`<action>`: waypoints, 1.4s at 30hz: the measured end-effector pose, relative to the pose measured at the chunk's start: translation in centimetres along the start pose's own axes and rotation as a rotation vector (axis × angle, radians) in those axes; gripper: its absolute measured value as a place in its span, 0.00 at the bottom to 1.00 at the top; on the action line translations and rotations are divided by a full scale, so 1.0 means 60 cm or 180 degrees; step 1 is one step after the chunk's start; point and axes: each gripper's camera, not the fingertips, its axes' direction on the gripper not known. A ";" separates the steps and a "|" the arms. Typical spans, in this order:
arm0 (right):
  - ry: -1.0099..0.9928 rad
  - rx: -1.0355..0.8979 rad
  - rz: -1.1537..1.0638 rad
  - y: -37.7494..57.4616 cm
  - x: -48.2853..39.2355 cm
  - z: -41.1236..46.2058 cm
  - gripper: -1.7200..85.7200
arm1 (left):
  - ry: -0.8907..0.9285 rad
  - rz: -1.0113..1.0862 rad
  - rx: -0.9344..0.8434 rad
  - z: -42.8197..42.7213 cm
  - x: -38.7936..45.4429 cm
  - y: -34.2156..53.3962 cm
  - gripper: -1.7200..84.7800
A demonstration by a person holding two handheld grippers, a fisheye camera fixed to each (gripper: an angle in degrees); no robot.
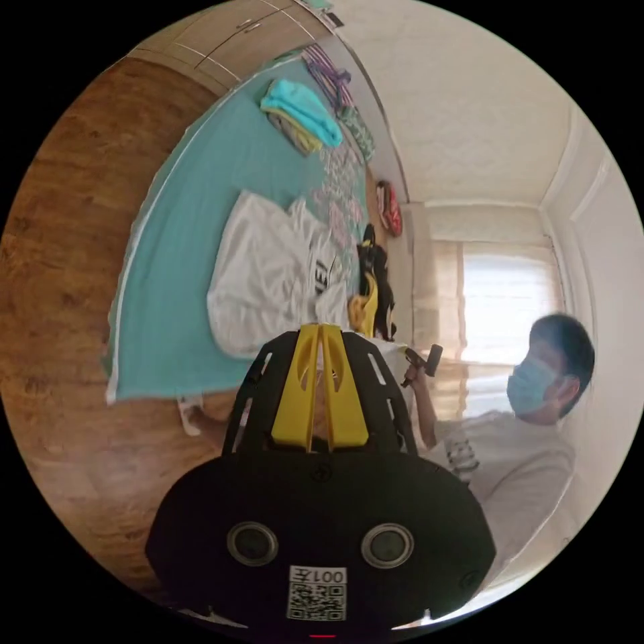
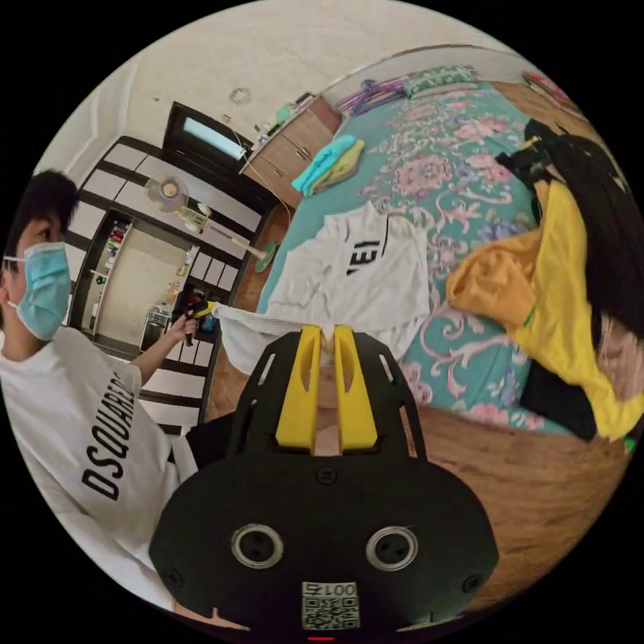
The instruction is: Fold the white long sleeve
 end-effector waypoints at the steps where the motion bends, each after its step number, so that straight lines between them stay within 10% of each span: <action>1: 0.0045 0.0010 -0.0061 -0.039 0.002 0.001 0.05 | 0.0017 -0.0041 0.0018 0.003 0.000 -0.030 0.01; 9: 0.0931 -0.0062 0.0509 -0.418 0.123 0.141 0.05 | -0.0714 -0.0482 0.0085 0.093 -0.044 -0.336 0.03; 16: 0.1167 -0.0188 0.0636 -0.399 0.072 0.105 0.10 | -0.0519 0.0017 0.0293 0.031 0.003 -0.276 0.07; 23: 0.1086 -0.0773 0.0940 -0.332 0.056 0.088 0.18 | -0.2012 0.0556 -0.0881 0.137 0.097 -0.137 0.24; 29: 0.1395 -0.0927 0.0895 -0.392 0.032 0.075 0.13 | -0.2927 0.0652 -0.1013 0.192 0.168 -0.130 0.16; 37: 0.0872 -0.1161 0.0758 -0.471 0.002 0.009 0.05 | -0.1906 0.0225 -0.0844 0.120 0.207 -0.137 0.01; 42: -0.0209 -0.0263 0.1096 -0.596 0.062 -0.139 0.04 | -0.0741 -0.0005 -0.0244 0.020 0.250 -0.233 0.01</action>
